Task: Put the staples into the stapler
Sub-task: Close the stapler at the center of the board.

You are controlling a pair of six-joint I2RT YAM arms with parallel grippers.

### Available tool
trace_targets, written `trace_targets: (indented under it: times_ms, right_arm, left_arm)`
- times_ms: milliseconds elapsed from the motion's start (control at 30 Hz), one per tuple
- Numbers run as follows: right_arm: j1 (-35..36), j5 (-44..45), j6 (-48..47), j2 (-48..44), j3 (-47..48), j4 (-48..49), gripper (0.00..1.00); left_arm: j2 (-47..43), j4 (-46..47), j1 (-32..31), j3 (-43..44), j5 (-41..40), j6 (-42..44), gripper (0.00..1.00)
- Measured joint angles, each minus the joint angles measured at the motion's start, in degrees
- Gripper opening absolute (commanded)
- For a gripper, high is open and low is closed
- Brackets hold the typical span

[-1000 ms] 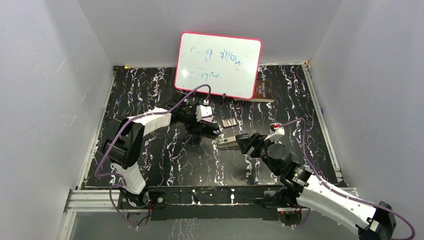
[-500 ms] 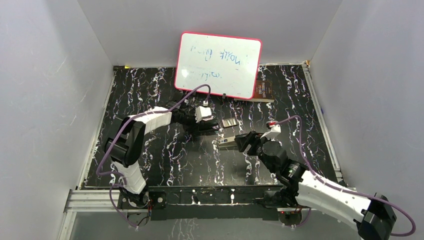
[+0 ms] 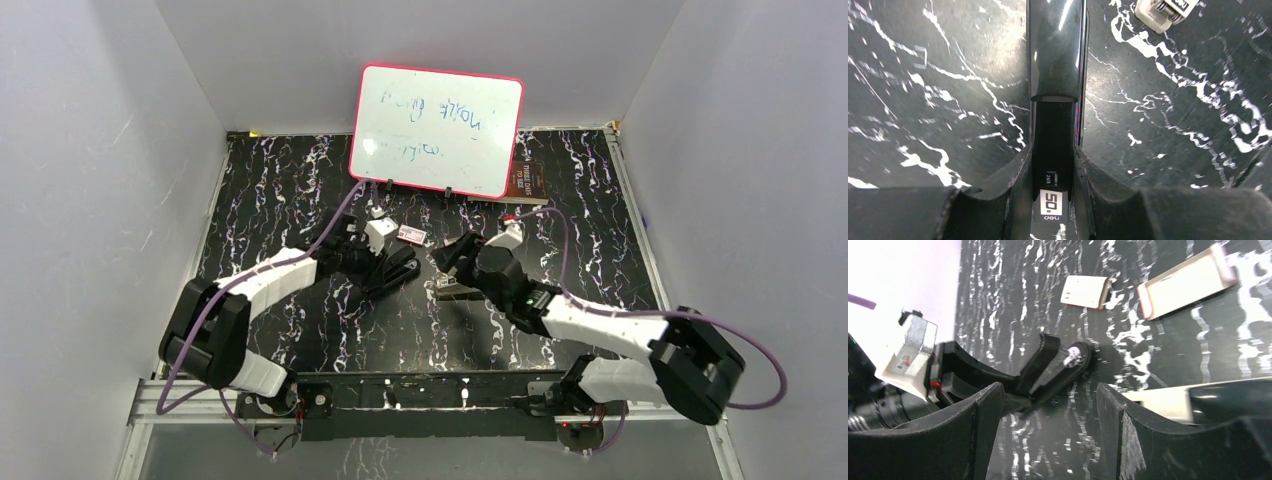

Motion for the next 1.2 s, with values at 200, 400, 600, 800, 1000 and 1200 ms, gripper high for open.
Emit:
trace_targets:
  times_ms: [200, 400, 600, 800, 1000, 1200]
  right_arm:
    - [-0.04, -6.88, 9.31, 11.63, 5.55, 4.17, 0.74]
    - [-0.04, -11.89, 15.5, 18.58, 9.86, 5.49, 0.67]
    - [-0.04, -15.54, 19.89, 23.47, 12.41, 4.79, 0.64]
    - [-0.04, -18.36, 22.25, 28.02, 13.31, 3.72, 0.63]
    - [-0.04, -20.68, 23.3, 31.98, 14.05, 5.27, 0.62]
    - [-0.26, -22.51, 23.32, 34.69, 15.13, 8.11, 0.61]
  left_arm:
    - [-6.23, 5.07, -2.36, -7.65, -3.67, -17.81, 0.0]
    - [-9.75, 9.66, -7.17, -12.61, -9.6, -29.33, 0.0]
    - [-11.28, 12.0, -9.42, -14.53, -14.08, -34.4, 0.0]
    - [-11.3, 12.44, -9.84, -14.53, -15.69, -35.58, 0.0]
    - [-11.15, 12.33, -10.34, -14.56, -16.17, -35.54, 0.0]
    - [-10.54, 12.37, -10.62, -14.56, -17.81, -34.47, 0.0]
